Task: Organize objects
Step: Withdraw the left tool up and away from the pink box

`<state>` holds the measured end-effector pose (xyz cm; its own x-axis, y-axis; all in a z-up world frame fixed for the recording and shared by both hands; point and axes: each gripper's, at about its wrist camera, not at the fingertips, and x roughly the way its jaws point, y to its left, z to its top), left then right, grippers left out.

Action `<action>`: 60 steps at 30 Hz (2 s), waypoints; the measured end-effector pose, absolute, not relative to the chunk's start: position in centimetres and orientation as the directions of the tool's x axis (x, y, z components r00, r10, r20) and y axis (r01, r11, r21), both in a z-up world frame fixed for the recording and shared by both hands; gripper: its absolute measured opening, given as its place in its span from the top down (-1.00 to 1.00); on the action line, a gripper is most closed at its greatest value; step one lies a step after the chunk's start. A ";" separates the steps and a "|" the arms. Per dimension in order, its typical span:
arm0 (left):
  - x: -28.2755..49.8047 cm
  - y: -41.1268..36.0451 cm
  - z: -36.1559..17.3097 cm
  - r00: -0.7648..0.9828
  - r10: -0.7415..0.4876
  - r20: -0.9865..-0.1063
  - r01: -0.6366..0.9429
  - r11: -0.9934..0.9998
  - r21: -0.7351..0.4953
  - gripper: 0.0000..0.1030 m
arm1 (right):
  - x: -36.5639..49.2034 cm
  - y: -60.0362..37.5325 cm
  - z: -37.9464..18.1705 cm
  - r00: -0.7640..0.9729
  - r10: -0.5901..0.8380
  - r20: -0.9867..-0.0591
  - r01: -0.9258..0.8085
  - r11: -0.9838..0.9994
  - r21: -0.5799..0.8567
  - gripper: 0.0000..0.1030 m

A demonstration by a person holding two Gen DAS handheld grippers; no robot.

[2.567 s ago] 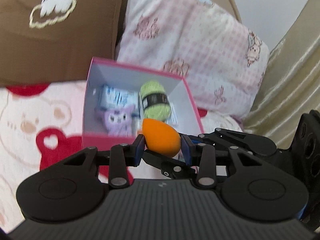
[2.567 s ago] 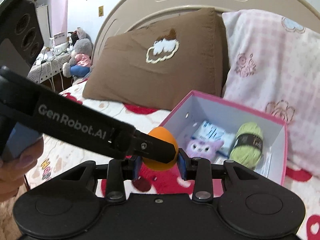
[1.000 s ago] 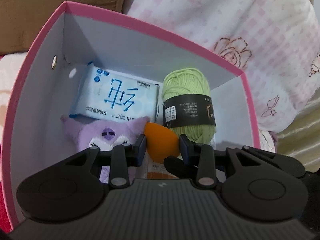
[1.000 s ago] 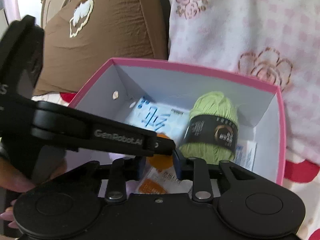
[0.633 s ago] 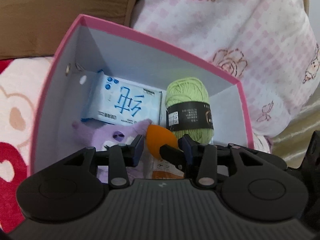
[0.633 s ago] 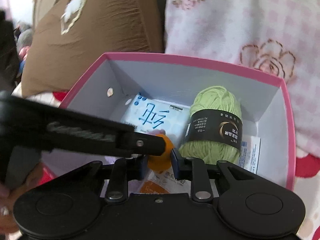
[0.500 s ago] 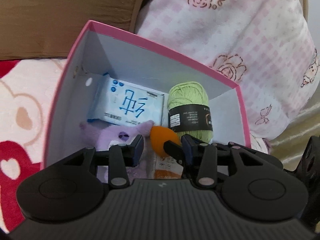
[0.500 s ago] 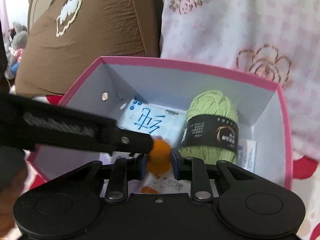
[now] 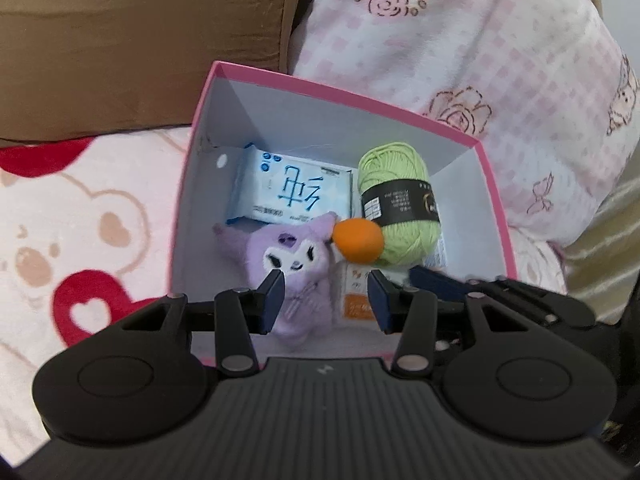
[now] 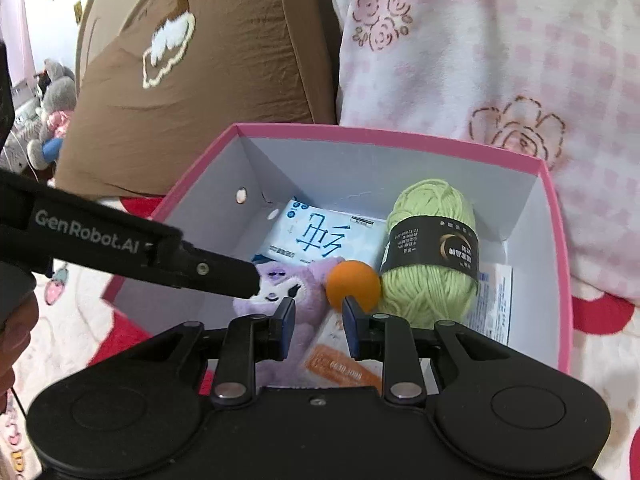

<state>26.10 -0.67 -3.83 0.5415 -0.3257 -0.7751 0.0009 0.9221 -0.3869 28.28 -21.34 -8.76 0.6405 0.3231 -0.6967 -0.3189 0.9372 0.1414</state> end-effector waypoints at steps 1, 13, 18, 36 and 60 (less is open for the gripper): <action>25.7 -0.6 -3.6 0.541 -0.317 -0.779 0.002 0.927 -0.376 0.15 | 27.7 -21.5 -8.5 0.647 0.322 -0.691 -0.317 0.938 0.140 0.42; 20.1 1.0 -1.0 0.539 -0.264 -0.800 0.002 0.950 -0.312 0.14 | 22.3 -22.3 -5.2 0.683 0.318 -0.658 -0.286 0.945 0.160 0.32; 18.2 0.9 0.4 0.554 -0.262 -0.790 0.022 0.953 -0.301 0.13 | 20.0 -22.4 -3.8 0.691 0.297 -0.659 -0.271 0.952 0.145 0.26; 10.6 -0.1 2.7 0.570 -0.228 -0.789 0.038 0.967 -0.252 -0.02 | 12.2 -22.4 -0.8 0.720 0.226 -0.656 -0.187 0.974 0.130 -0.19; 7.1 0.9 2.7 0.567 -0.129 -0.814 -0.056 0.979 -0.194 -0.93 | 8.2 -22.9 -1.0 0.680 0.172 -0.713 -0.067 0.983 0.173 -0.81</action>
